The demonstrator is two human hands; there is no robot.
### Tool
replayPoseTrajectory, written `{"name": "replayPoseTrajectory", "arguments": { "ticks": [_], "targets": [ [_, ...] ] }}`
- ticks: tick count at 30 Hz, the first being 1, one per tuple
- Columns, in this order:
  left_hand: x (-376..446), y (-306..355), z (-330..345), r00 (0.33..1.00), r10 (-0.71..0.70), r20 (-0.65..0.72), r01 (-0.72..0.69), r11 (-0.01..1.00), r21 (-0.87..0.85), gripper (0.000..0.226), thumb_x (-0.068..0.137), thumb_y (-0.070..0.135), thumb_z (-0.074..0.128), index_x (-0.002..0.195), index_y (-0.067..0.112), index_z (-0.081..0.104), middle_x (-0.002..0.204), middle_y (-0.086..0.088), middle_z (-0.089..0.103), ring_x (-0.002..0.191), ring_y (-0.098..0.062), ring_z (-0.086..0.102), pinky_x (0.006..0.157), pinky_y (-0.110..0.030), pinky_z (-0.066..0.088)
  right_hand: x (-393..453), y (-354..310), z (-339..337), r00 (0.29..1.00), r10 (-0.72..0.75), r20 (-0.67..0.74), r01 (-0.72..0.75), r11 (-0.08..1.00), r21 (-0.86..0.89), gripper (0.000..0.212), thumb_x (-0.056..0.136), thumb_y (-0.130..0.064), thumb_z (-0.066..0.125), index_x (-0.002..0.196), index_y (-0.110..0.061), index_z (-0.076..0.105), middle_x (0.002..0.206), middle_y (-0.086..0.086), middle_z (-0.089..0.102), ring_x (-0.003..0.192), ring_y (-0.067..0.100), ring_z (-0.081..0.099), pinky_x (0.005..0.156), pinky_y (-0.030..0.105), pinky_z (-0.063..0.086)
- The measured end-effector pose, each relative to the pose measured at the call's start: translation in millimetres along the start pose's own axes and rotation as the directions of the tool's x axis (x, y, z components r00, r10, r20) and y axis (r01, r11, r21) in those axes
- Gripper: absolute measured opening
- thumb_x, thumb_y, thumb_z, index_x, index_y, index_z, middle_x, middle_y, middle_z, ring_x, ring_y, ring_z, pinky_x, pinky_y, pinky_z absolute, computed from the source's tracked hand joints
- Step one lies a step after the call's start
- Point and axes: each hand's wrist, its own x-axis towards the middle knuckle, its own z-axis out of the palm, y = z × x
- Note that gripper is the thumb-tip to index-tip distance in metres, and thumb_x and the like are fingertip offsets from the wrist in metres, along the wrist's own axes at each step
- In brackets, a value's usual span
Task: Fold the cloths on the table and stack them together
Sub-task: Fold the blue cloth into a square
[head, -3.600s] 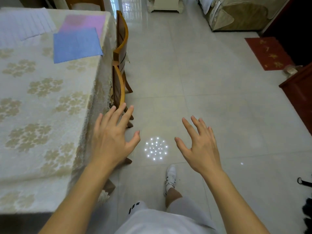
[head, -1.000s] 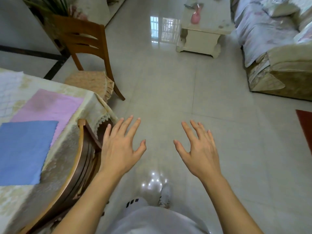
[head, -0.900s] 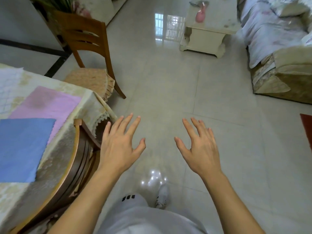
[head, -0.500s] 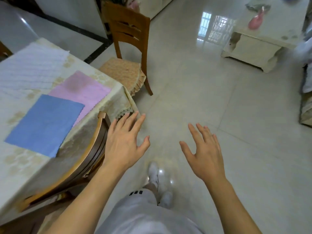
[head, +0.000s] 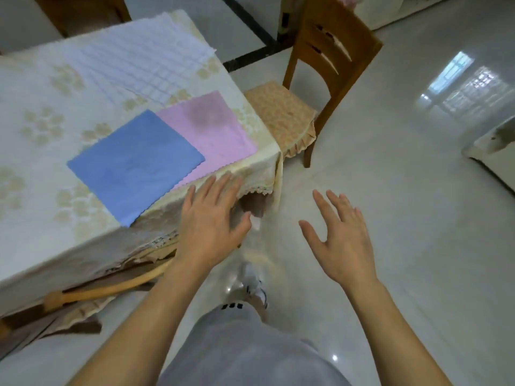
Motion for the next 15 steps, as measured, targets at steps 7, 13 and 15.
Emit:
{"name": "replayPoseTrajectory", "arguments": {
  "ticks": [7, 13, 15],
  "targets": [
    [57.0, -46.2, 5.7, 0.982, -0.177, -0.059, 0.173, 0.982, -0.075, 0.063, 0.09, 0.05, 0.049, 0.148, 0.026, 0.042, 0.154, -0.001, 0.043, 0.142, -0.027, 0.037, 0.117, -0.052, 0.024, 103.1, -37.4, 6.4, 0.982, -0.186, 0.034, 0.187, 0.982, -0.016, 0.065, 0.096, -0.062, 0.04, 0.153, -0.031, 0.037, 0.157, 0.005, 0.04, 0.148, 0.028, 0.029, 0.12, 0.049, 0.022],
    [84.5, -78.6, 2.4, 0.953, -0.282, -0.113, 0.271, 0.957, -0.105, 0.064, 0.089, 0.05, 0.042, 0.147, 0.022, 0.045, 0.152, -0.004, 0.046, 0.141, -0.03, 0.039, 0.116, -0.055, 0.027, 168.2, -74.2, 16.1, 0.943, -0.323, 0.084, 0.326, 0.945, -0.024, 0.066, 0.096, -0.063, 0.039, 0.153, -0.031, 0.036, 0.157, 0.005, 0.039, 0.147, 0.027, 0.031, 0.118, 0.053, 0.029],
    [86.6, -87.4, 0.9, 0.939, -0.318, -0.131, 0.305, 0.946, -0.109, 0.065, 0.089, 0.05, 0.041, 0.146, 0.021, 0.046, 0.151, -0.004, 0.047, 0.14, -0.031, 0.041, 0.116, -0.056, 0.028, 182.8, -85.4, 19.3, 0.927, -0.361, 0.098, 0.365, 0.931, -0.023, 0.066, 0.095, -0.063, 0.039, 0.153, -0.03, 0.037, 0.156, 0.007, 0.041, 0.146, 0.029, 0.033, 0.117, 0.054, 0.031]
  ]
}}
